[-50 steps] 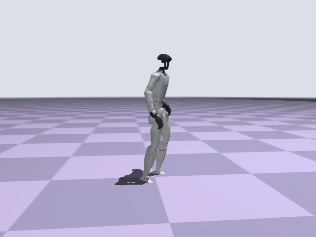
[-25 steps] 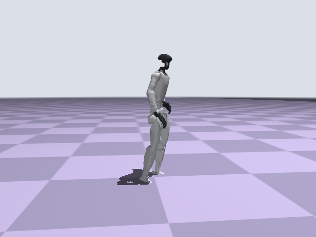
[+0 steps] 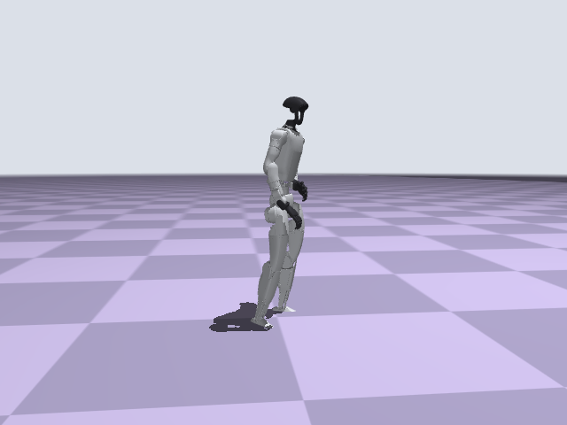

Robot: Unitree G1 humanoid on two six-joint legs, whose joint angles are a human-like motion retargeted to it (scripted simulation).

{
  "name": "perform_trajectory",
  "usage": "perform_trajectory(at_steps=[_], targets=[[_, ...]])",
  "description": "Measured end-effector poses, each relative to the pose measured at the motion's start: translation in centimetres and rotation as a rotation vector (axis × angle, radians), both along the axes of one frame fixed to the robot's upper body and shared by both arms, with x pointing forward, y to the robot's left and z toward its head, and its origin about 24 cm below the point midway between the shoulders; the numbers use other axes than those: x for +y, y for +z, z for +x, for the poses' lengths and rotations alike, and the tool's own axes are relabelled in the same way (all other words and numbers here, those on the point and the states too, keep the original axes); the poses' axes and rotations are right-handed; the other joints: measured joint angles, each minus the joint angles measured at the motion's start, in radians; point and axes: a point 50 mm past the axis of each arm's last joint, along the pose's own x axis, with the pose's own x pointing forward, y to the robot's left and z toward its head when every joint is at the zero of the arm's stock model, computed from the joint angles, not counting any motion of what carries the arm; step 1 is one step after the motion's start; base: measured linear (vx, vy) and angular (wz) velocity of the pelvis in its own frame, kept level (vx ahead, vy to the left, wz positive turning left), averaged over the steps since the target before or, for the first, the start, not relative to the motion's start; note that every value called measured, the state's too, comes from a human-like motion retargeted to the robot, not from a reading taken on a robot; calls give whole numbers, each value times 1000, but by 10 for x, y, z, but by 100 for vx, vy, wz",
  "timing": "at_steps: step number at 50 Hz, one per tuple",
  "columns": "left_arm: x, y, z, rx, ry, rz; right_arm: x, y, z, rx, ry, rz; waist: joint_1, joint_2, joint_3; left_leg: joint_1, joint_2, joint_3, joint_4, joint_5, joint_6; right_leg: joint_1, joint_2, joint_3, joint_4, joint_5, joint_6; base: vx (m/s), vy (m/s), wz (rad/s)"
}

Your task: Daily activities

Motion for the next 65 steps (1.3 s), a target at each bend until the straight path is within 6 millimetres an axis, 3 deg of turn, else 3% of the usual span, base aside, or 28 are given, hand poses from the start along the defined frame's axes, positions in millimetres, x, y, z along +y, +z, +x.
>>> perform_trajectory(at_steps=[16,37,65], targets=[[2,5,1,28,-29,-3,-5,-1,4,17,-73,-24,15,-14,-3,8,-2,25,5,-1,1,-5,-6,9,4,-6,13,0,0,0],[7,8,5,75,57,-17,-18,-3,11,36,-207,-63,28,-30,-16,41,-6,64,-36,12,10,-6,8,61,-33,21,34,0,0,0],[-7,0,4,131,133,-56,-7,3,23,-63,-50,-140,0,-21,-19,67,-11,117,-39,8,23,-13,15,126,-57,47,51,0,0,0]])
